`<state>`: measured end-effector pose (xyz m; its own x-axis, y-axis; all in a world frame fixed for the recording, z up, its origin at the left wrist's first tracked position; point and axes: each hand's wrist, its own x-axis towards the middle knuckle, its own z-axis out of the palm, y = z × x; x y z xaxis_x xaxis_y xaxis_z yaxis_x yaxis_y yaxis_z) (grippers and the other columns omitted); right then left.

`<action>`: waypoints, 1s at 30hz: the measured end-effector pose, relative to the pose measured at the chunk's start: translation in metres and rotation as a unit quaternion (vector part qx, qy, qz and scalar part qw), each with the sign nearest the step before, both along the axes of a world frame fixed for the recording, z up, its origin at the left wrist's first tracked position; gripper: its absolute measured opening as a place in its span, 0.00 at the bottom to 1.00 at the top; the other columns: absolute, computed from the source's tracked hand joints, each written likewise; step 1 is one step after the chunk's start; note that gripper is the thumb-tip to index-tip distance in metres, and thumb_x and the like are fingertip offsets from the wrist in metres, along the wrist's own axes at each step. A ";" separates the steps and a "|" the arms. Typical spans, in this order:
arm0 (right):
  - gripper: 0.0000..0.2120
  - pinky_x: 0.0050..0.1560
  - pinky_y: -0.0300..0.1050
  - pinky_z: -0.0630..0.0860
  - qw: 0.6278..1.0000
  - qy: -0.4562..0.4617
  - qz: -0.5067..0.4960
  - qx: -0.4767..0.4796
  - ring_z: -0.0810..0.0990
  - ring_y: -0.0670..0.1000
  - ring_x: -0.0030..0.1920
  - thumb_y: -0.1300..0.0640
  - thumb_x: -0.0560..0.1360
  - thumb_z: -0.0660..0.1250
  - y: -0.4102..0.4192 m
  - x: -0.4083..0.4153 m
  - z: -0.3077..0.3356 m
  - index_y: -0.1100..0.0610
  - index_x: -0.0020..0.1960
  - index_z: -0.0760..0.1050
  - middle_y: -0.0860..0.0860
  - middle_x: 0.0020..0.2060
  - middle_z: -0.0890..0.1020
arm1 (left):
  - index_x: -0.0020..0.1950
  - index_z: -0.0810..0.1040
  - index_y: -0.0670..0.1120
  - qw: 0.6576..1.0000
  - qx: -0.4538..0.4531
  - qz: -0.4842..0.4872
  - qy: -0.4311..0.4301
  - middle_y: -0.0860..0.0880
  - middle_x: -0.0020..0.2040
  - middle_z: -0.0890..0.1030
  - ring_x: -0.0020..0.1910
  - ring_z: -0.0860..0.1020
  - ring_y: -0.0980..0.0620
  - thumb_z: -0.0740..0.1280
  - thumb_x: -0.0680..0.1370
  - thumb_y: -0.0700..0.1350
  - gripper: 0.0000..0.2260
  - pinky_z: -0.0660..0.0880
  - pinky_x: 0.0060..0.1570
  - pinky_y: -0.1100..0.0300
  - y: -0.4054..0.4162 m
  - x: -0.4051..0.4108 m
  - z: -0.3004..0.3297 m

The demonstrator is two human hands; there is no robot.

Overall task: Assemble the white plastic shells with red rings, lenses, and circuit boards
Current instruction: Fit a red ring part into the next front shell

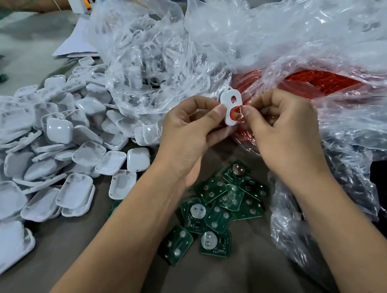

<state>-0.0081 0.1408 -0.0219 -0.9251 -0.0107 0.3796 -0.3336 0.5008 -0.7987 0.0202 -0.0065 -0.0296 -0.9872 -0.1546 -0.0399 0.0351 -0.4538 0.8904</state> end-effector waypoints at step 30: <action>0.04 0.33 0.29 0.71 0.997 0.017 -0.005 0.069 0.78 0.38 0.30 0.59 0.79 0.73 0.000 -0.001 -0.004 0.56 0.45 0.81 0.44 0.35 0.81 | 0.48 0.80 0.43 0.965 -0.242 0.064 0.074 0.43 0.42 0.85 0.44 0.84 0.44 0.69 0.79 0.41 0.01 0.81 0.54 0.35 0.003 -0.004 -0.010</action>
